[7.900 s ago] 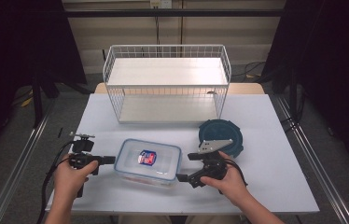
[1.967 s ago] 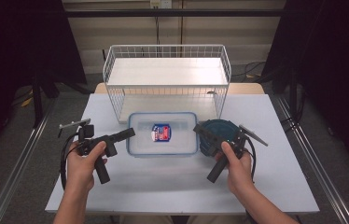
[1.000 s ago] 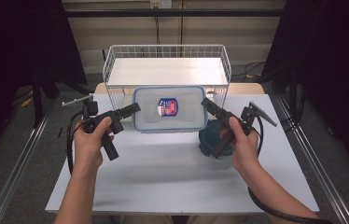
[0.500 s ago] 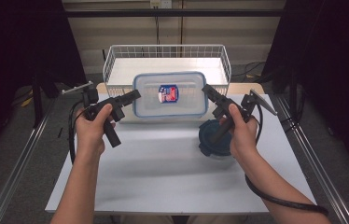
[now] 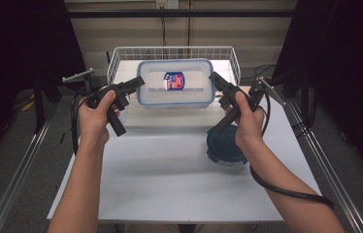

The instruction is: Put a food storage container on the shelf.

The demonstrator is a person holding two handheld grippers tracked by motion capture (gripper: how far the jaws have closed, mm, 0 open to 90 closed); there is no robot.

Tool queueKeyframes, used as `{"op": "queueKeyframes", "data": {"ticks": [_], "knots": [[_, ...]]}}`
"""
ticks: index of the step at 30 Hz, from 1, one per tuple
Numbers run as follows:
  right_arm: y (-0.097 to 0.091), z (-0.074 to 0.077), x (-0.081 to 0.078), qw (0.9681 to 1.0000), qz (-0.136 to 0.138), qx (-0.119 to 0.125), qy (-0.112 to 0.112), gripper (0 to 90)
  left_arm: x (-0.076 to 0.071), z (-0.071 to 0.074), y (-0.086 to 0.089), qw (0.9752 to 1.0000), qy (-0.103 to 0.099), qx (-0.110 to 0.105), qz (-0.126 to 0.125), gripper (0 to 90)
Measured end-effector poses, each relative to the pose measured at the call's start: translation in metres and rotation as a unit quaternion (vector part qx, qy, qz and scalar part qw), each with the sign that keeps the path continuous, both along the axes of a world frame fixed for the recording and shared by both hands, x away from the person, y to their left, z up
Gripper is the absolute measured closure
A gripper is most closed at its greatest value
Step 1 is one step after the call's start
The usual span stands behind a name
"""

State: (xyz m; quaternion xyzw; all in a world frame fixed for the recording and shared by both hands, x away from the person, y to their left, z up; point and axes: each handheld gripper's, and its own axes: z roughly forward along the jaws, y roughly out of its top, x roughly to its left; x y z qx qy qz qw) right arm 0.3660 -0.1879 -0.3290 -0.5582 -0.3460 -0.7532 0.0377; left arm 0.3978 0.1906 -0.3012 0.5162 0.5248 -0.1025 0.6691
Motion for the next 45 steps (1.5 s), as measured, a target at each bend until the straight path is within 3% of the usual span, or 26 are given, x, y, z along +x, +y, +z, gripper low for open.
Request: {"op": "queueKeyframes", "data": {"ticks": [4, 16, 34, 45], "knots": [[0.003, 0.004, 0.006, 1.0, 0.0, -0.004, -0.002, 61.1, 0.005, -0.001, 0.004, 0.9999, 0.002, -0.012, -0.006, 56.7], [0.008, 0.011, 0.021, 0.9999, -0.013, -0.002, -0.008, 61.2, 0.022, 0.004, 0.004, 0.9995, 0.001, -0.028, 0.012, 56.6], [0.008, 0.025, 0.043, 0.9994, -0.033, -0.002, -0.012, 61.3, 0.048, 0.016, -0.003, 0.9993, -0.004, -0.029, 0.025, 56.1], [0.01, 0.025, 0.056, 0.9988, -0.047, -0.005, -0.008, 61.3, 0.065, 0.013, -0.008, 0.9988, -0.003, -0.026, 0.04, 55.3]]}}
